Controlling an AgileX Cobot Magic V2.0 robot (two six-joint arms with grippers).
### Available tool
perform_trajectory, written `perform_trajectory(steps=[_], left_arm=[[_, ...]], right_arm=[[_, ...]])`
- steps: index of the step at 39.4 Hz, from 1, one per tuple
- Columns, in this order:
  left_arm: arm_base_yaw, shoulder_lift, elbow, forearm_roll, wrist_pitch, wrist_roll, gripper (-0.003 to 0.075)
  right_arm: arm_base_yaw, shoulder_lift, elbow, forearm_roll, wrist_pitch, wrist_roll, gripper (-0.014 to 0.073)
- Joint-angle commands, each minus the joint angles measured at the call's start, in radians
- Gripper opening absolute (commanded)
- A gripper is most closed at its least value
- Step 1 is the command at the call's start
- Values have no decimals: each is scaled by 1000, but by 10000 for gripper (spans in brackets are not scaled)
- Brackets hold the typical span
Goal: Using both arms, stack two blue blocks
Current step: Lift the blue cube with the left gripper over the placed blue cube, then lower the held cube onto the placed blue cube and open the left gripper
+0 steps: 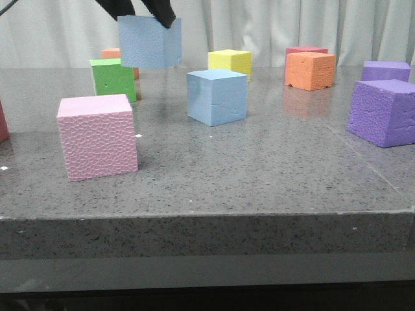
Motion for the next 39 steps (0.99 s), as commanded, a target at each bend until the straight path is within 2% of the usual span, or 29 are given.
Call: perform_trajectory(steps=[1,7,22,39], left_arm=[[-2,-57,-37,-48,-19,-6,277],[-27,-57,-37,-54,-36,-6,277],[-129,-57,-37,-50,-194,26,277],[-128,-53,-37,-19,-241,26,277]], right_arm=[[-7,8,-24,6,-76,-11,-67],[-7,8,-24,6,-76,-11,-67],[-7,8,-24,6,-71,-11,-67],[-7,8,-24,6,-71,-11,-67]])
